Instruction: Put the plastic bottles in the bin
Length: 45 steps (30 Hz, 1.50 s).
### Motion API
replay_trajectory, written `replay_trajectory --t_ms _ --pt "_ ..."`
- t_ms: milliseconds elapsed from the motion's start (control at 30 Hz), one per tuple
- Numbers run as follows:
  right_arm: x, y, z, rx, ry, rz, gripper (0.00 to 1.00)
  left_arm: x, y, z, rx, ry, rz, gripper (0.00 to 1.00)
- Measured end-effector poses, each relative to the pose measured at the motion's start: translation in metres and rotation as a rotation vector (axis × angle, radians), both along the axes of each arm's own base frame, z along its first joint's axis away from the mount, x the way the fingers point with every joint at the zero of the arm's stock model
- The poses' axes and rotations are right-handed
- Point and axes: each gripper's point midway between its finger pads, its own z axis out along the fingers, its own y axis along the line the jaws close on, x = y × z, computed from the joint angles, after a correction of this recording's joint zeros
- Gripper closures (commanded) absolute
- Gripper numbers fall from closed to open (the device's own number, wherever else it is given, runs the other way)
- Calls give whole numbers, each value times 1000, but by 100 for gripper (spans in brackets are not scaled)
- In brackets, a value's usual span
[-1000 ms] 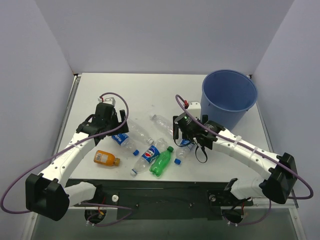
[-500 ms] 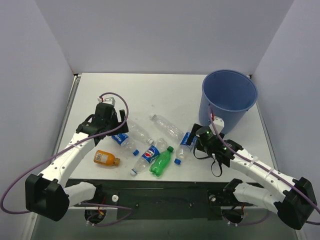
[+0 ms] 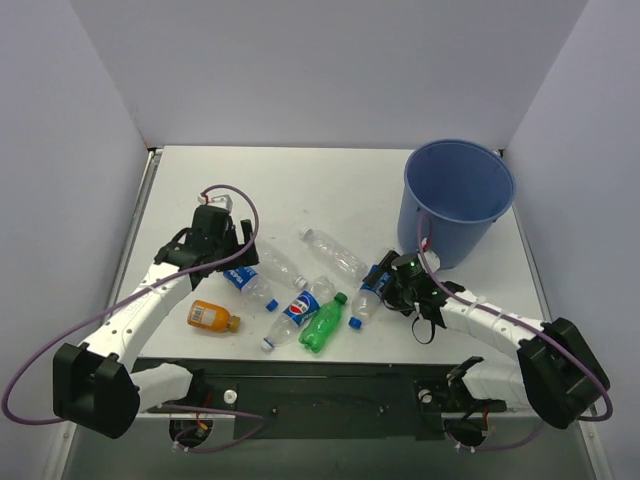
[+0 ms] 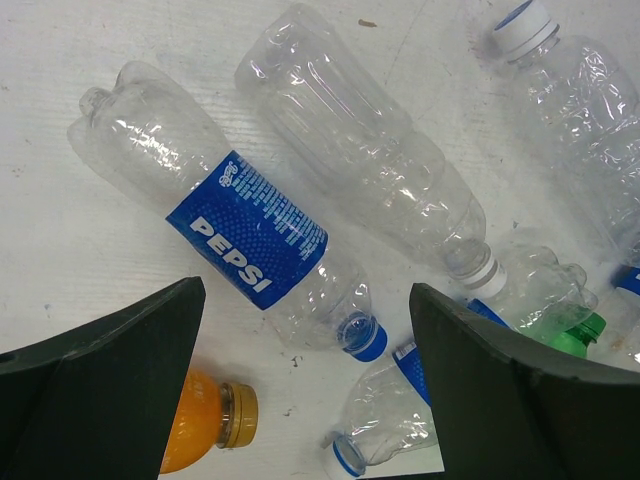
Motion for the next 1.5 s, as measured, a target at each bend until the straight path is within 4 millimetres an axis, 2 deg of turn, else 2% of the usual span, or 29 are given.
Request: replay_trajectory --t_ms 133,233,267,300,333,433,467,567,667,767,833,967,1100,1167,1300,1400,1500 --pt "-1 7 -18 -4 55 27 30 0 -1 -5 3 16 -2 5" --pt "8 17 -15 6 46 52 59 1 -1 -7 5 23 -2 5" --pt "8 19 -17 2 53 61 63 1 -1 -7 5 24 -2 5" --pt "7 20 -18 -3 56 68 73 1 -1 -7 5 24 -2 5" --pt "5 21 -17 -9 57 80 77 1 -1 -7 6 24 -2 5" --pt "0 28 -7 -69 55 139 78 1 0 -7 8 24 0 5" --pt "-2 31 2 -92 43 167 78 1 0 -7 9 23 1 5" --pt "3 49 50 -118 -59 249 79 1 1 -7 12 22 4 5" --pt "14 60 119 -120 -211 295 79 1 1 -7 11 22 4 5" --pt "29 55 190 -150 -372 285 78 1 1 -7 11 22 5 5" --pt "38 43 237 -214 -478 262 78 1 1 -7 11 22 5 5" --pt "58 13 308 -329 -617 179 78 1 1 -7 11 22 5 5" --pt "83 -39 358 -455 -691 17 77 1 1 -6 10 18 5 5" --pt "93 -66 371 -531 -697 -62 77 1 1 -4 10 10 7 5" --pt "111 -109 380 -653 -661 -175 77 1 4 -1 17 -3 17 5" --pt "124 -134 371 -732 -604 -234 77 1 5 -1 19 0 18 5" --pt "135 -147 358 -790 -549 -251 75 0 5 -1 19 1 18 5"
